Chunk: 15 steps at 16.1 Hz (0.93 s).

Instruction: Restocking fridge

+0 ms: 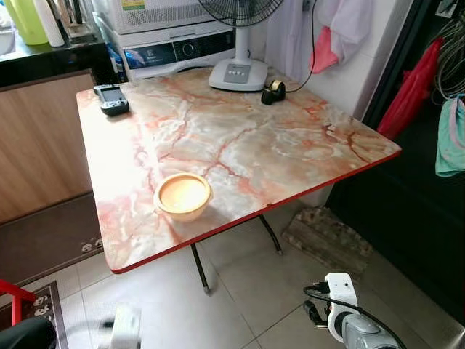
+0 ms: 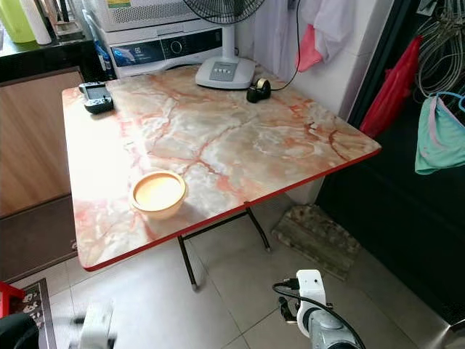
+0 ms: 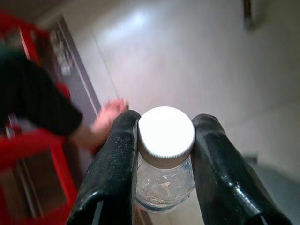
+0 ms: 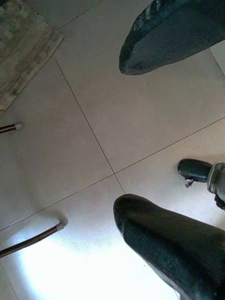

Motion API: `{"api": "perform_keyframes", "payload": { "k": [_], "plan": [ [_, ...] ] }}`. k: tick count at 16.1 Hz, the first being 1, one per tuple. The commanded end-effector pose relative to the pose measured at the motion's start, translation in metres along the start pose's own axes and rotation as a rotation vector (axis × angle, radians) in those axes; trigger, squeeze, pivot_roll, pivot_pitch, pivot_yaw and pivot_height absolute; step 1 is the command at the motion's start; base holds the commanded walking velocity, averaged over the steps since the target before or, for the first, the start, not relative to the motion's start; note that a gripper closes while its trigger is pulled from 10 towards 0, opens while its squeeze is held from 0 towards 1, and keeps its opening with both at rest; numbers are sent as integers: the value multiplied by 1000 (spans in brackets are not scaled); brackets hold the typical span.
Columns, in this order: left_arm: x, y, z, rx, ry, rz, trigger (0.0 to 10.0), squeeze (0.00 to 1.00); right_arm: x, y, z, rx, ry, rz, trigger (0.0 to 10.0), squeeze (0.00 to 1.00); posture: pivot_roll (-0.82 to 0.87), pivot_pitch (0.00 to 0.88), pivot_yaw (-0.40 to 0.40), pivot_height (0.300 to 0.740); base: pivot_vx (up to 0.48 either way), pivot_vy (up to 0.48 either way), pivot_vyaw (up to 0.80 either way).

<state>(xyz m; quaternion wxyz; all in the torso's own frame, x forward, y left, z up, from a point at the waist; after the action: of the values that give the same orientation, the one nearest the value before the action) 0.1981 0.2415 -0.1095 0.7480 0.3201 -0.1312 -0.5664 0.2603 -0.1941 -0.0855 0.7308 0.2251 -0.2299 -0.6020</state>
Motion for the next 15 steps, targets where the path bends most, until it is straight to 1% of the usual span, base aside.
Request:
{"api": "perform_keyframes", "payload": {
  "k": [1, 8, 11, 15],
  "plan": [
    [-4, -7, 0, -30, 7, 22, 10000, 0, 0, 3, 0, 4, -3, -12, 10000, 0, 18, 0, -34, 740, 0, 0, 0],
    [-3, -7, 0, -35, 2, 35, 10000, 0, 1, 4, 0, 6, -5, -11, 10000, 0, 28, 0, -41, 740, 0, 0, 0],
    [-8, -15, 1, -67, 14, 16, 10000, 0, 1, 4, 0, 1, -5, -10, 10000, 0, 28, 0, -38, 740, 0, 0, 0],
    [-8, -21, 3, -86, 11, 6, 10000, 0, 1, 3, 0, -6, -4, -13, 10000, 0, 32, 0, -37, 740, 0, 0, 0]
  ]
}}
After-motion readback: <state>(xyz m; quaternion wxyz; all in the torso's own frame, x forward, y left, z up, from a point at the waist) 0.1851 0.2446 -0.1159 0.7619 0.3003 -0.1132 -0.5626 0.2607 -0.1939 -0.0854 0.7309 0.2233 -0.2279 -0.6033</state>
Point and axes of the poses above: a point about 5 cm out from each wrist's last joint towards the gripper, its own z axis pointing back from the gripper into the wrist, its own y axis along the axis of the wrist's last joint, x = y × z, the point moved 4 cm from there along -z, pointing out of the wrist towards the gripper, and after that the axes turned 11 degrees about z, right-handed, at the moved point
